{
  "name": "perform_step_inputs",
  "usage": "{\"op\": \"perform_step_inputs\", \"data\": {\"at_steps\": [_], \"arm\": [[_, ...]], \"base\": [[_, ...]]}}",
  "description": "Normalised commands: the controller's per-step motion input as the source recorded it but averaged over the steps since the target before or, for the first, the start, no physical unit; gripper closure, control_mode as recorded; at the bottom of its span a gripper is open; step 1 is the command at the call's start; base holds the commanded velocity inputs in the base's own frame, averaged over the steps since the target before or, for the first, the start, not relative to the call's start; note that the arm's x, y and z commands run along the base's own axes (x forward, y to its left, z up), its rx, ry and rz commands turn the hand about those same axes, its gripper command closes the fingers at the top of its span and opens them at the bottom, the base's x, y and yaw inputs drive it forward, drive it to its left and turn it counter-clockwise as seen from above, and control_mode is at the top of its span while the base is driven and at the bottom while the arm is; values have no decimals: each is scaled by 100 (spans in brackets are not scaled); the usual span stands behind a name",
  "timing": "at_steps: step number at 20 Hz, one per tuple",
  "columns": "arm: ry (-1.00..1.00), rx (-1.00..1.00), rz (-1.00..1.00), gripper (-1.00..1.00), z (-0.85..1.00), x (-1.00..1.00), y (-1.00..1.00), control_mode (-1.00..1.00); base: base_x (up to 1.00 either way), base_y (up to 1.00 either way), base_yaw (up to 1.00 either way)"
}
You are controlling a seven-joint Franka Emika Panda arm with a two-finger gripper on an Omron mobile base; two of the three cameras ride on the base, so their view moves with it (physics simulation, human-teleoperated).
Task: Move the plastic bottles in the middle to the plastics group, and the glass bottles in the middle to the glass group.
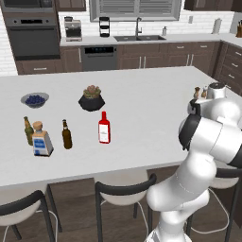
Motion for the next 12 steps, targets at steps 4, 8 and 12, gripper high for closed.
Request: {"op": "perform_step_inputs", "data": {"at_steps": [4, 8, 12], "arm": [[-3, 0, 0, 100, -7, 0, -6, -100], [-17, -1, 0, 100, -3, 0, -10, -100], [-18, -2, 0, 100, 3, 0, -11, -100]], "base": [[0, 0, 0], [0, 0, 0], [0, 0, 0]]}}
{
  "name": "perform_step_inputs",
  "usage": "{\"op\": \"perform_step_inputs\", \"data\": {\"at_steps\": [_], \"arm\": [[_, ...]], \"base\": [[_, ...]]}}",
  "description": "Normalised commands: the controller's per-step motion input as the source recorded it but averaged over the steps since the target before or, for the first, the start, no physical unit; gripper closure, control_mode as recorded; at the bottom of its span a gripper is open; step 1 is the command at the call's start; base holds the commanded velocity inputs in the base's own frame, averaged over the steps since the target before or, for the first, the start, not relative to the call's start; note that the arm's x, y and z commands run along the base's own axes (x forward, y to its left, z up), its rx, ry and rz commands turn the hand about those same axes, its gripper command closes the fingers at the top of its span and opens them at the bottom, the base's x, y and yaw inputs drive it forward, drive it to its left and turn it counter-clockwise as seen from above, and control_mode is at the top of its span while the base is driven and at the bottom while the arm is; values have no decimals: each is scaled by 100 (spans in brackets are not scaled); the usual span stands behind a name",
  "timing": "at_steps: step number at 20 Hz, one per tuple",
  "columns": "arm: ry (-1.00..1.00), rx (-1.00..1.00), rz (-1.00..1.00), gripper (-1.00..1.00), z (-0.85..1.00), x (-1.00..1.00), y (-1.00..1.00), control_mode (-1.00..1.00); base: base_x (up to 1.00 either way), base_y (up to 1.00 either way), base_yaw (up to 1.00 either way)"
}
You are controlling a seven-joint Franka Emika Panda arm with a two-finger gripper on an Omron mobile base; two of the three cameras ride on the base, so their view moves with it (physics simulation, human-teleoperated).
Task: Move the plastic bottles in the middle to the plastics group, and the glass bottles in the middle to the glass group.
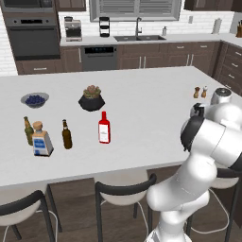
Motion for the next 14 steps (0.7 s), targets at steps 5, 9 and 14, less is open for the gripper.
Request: {"op": "perform_step_inputs", "data": {"at_steps": [5, 9, 14], "arm": [[-3, -1, 0, 100, 10, 0, -27, -100], [0, 0, 0, 100, 1, 0, -26, -100], [0, 0, 0, 100, 0, 0, -20, -100]], "base": [[0, 0, 0], [0, 0, 0], [0, 0, 0]]}}
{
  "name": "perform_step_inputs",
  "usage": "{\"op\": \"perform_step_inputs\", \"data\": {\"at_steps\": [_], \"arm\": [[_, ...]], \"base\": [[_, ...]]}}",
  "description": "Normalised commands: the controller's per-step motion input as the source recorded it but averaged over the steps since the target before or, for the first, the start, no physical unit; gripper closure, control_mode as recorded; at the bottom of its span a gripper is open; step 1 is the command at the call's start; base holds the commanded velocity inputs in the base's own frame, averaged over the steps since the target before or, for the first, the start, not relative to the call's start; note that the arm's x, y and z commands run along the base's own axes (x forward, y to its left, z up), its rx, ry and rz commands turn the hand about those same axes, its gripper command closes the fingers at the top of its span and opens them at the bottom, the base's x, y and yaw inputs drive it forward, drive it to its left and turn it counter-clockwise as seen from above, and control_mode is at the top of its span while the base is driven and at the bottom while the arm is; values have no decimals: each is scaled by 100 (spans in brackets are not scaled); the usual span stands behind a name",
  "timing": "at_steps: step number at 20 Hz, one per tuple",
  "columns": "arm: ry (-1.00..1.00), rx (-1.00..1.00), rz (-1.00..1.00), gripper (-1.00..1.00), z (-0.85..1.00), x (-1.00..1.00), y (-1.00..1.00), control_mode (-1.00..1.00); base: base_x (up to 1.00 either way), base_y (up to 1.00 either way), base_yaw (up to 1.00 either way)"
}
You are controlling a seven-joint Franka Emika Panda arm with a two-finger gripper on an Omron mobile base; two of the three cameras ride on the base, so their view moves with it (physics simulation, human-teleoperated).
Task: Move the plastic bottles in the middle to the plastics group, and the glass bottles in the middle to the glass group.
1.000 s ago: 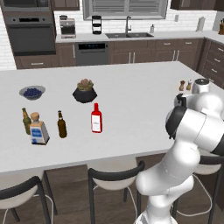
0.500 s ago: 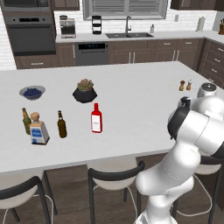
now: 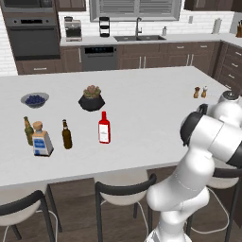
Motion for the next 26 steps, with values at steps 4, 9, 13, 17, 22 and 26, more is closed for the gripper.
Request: {"op": "perform_step_inputs", "data": {"at_steps": [4, 9, 13, 17, 22, 26], "arm": [[0, -1, 0, 100, 0, 0, -6, -100], [0, -7, 0, 100, -8, 0, 0, -100], [-1, -7, 0, 100, -5, 0, 0, -100], [-3, -1, 0, 100, -32, 0, 0, -100], [0, 0, 0, 100, -40, 0, 0, -100], [0, 0, 0, 100, -21, 0, 0, -100]], "base": [[0, 0, 0], [0, 0, 0], [0, 0, 0], [0, 0, 0], [0, 0, 0], [0, 0, 0]]}}
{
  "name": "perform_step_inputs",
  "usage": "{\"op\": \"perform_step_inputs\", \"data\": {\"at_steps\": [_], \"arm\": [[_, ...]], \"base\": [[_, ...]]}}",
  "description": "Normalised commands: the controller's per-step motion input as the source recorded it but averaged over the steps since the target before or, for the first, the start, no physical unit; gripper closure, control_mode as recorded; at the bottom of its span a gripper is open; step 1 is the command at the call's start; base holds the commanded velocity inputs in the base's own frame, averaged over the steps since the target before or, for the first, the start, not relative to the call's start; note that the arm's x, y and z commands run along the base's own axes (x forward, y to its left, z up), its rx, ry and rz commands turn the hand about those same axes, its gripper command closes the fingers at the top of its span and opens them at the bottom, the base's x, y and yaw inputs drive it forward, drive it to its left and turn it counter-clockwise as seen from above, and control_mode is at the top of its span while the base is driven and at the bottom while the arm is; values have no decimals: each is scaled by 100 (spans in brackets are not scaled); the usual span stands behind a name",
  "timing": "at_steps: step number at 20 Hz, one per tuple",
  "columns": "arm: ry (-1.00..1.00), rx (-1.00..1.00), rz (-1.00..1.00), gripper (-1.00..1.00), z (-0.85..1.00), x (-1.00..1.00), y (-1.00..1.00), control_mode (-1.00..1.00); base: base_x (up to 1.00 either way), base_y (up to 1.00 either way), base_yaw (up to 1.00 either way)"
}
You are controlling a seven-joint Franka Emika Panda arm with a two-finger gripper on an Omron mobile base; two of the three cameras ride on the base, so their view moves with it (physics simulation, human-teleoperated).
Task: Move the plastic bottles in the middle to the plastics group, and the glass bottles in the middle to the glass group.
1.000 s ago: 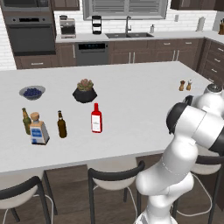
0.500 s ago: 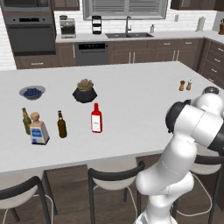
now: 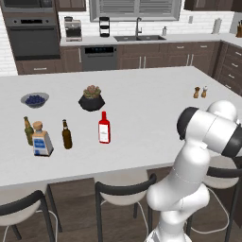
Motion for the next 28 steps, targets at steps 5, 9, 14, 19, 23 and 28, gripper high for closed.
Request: {"op": "perform_step_inputs", "data": {"at_steps": [5, 9, 14, 19, 23, 28], "arm": [[-10, -1, 0, 100, -2, 4, 0, -100], [-11, 0, 0, 100, 0, 35, -5, -100], [-5, 0, 0, 100, -1, 26, -2, -100], [0, 0, 0, 100, -5, -1, 0, -100], [0, 0, 0, 100, -15, 0, 0, -100], [0, 0, 0, 100, -7, 0, 0, -100]], "base": [[0, 0, 0], [0, 0, 0], [0, 0, 0], [0, 0, 0], [0, 0, 0], [0, 0, 0]]}}
